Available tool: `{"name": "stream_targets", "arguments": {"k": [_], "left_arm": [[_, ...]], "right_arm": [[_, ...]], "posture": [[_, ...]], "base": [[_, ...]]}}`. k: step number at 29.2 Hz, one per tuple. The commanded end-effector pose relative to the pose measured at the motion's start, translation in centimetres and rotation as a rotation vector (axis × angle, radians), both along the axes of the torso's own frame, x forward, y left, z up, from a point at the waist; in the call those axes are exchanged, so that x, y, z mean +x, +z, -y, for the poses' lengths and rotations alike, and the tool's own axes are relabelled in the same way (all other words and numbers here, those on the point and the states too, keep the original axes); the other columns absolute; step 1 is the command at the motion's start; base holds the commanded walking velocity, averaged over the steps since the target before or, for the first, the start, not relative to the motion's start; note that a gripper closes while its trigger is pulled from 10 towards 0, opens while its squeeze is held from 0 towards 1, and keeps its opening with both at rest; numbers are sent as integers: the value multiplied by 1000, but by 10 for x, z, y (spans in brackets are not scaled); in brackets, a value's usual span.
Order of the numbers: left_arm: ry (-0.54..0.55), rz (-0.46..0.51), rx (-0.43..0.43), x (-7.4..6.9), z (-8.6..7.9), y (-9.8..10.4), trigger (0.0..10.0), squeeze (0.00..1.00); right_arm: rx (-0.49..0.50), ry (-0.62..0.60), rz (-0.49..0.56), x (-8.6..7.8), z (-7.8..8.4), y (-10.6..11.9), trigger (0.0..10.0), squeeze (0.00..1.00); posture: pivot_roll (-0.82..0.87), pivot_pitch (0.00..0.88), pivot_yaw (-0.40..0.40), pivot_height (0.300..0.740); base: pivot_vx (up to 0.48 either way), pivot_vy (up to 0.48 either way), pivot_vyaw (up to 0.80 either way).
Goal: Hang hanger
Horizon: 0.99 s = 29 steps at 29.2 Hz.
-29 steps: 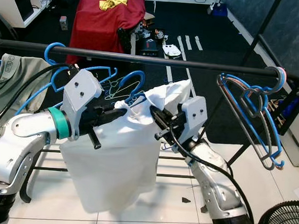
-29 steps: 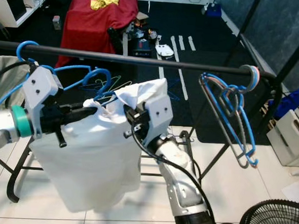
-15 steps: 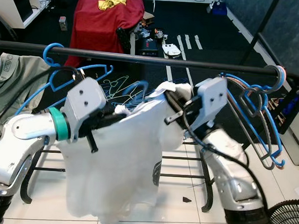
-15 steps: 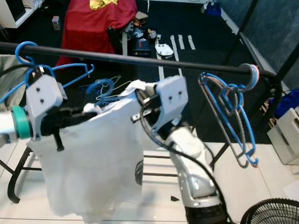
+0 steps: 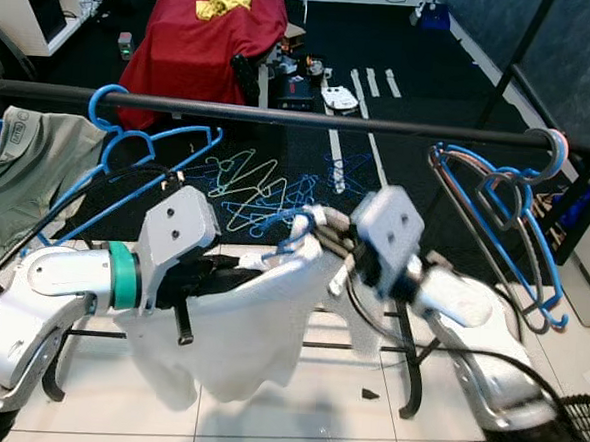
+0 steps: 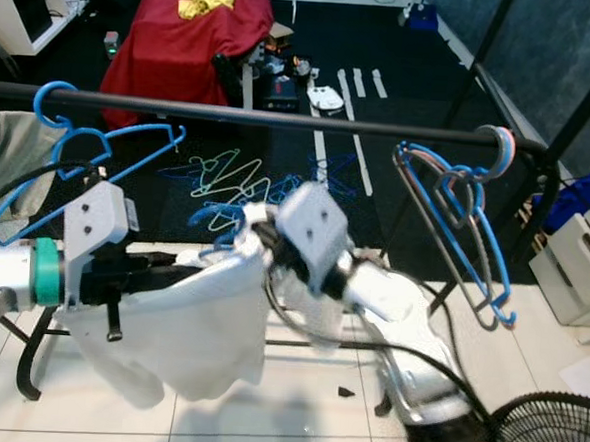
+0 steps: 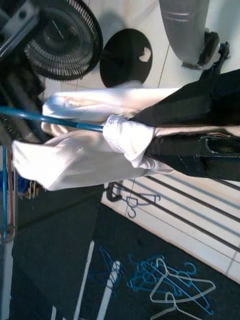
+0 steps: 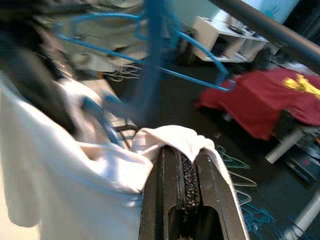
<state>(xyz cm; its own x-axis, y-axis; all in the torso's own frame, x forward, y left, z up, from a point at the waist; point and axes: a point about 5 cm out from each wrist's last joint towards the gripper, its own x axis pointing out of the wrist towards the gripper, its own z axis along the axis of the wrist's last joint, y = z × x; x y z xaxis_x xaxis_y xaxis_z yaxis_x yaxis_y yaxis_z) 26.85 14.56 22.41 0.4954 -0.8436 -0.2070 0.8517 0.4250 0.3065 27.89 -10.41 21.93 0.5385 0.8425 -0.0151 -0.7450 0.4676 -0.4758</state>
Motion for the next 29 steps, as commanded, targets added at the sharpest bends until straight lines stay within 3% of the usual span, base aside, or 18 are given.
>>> {"name": "stream_targets", "arguments": {"k": [1, 4, 10, 11, 12, 13, 16, 17, 23, 24, 25, 29], "left_arm": [[-13, 91, -54, 2, 5, 18, 10000, 0], [9, 104, -43, 6, 5, 17, 10000, 0], [11, 99, -39, 7, 7, 16, 10000, 0], [14, 101, -37, 8, 7, 16, 10000, 0], [14, 101, -37, 8, 7, 16, 10000, 0], [20, 103, -36, 9, 7, 16, 10000, 0], [32, 108, -35, 10, 5, 16, 10000, 0], [34, 108, -34, 10, 5, 16, 10000, 0], [36, 108, -32, 10, 4, 14, 10000, 0], [34, 107, -32, 10, 4, 14, 10000, 0], [31, 106, -31, 10, 4, 13, 10000, 0], [20, 104, -28, 11, 5, 13, 10000, 0]], "right_arm": [[-51, 159, -114, -20, -15, -20, 0, 0], [-30, 240, -117, -33, -16, -9, 0, 0], [24, 254, -84, -35, -17, 4, 0, 0], [5, 275, -102, -38, -18, 0, 1176, 0], [5, 275, -102, -38, -18, 0, 1176, 0], [-28, 287, -116, -42, -18, -5, 10000, 0], [-80, 285, -127, -46, -13, -10, 10000, 0], [-98, 270, -139, -46, -6, -10, 10000, 1000], [-124, 231, -150, -46, 11, -3, 10000, 1000], [-132, 242, -161, -50, 16, 0, 10000, 725], [-139, 247, -167, -52, 21, 4, 10000, 0], [-158, 264, -174, -56, 29, 11, 10000, 0]], "posture": [[-36, 50, 130, 740], [-40, 51, 134, 740], [-45, 48, 141, 740], [-43, 47, 140, 740], [-43, 47, 140, 740], [-43, 47, 139, 740], [-44, 45, 137, 740], [-47, 46, 136, 740], [-53, 44, 135, 740], [-55, 43, 135, 740], [-58, 42, 136, 740], [-60, 40, 136, 740]], "base": [[0, 0, 0], [0, 0, 0], [0, 0, 0], [0, 0, 0], [0, 0, 0], [0, 0, 0], [0, 0, 0], [0, 0, 0], [0, 0, 0], [0, 0, 0], [0, 0, 0], [0, 0, 0]]}}
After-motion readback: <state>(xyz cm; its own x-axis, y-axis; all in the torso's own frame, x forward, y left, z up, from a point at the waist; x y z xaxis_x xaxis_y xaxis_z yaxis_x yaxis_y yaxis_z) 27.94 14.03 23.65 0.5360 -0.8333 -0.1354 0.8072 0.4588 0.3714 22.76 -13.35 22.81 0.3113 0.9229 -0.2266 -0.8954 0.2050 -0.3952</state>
